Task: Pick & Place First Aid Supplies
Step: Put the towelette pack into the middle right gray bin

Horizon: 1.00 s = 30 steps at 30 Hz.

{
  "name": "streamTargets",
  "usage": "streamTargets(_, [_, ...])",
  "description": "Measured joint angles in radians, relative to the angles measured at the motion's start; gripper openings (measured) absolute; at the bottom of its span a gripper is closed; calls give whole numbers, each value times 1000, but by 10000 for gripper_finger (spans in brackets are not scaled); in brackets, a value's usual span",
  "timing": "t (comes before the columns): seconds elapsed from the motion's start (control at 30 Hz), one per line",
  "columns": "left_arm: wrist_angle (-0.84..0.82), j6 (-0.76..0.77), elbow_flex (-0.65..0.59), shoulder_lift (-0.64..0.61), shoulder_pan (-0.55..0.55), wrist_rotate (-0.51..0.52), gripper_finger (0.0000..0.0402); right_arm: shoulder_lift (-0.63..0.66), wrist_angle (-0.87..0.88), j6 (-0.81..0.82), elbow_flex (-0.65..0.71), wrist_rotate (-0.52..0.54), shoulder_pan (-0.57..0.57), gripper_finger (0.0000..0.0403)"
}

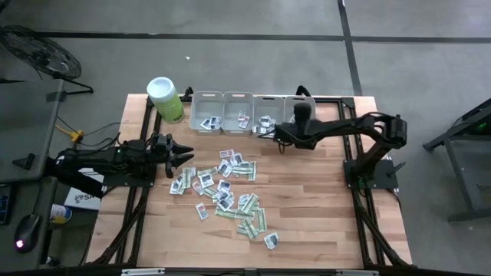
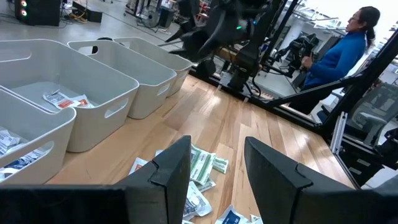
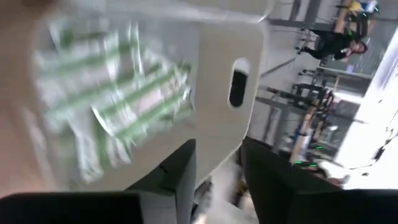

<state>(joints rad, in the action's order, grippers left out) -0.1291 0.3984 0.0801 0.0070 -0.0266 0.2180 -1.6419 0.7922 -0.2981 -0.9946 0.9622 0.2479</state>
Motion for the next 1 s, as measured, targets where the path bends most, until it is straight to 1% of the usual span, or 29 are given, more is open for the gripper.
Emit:
streamTargets(0.13, [0, 0, 0, 0, 0, 0, 150, 45, 25, 179, -14, -31, -71, 130])
streamTargets(0.27, [0, 0, 0, 0, 0, 0, 150, 93, 82, 434, -36, -96, -159, 127])
streamTargets(0.4, [0, 0, 0, 0, 0, 0, 150, 132, 134, 680, -51, -220, -238, 121])
streamTargets(0.53, [0, 0, 0, 0, 0, 0, 150, 153, 147, 828, -54, -372, -297, 117])
streamTargets(0.7, [0, 0, 0, 0, 0, 0, 150, 158, 148, 867, -54, -561, -357, 118])
streamTargets(0.77, [0, 0, 0, 0, 0, 0, 150, 158, 143, 867, -54, -620, -382, 118])
streamTargets(0.87, [0, 0, 0, 0, 0, 0, 150, 158, 129, 861, -54, -690, -420, 117])
streamTargets(1.0, [0, 0, 0, 0, 0, 0, 150, 158, 105, 775, -54, -762, -472, 117])
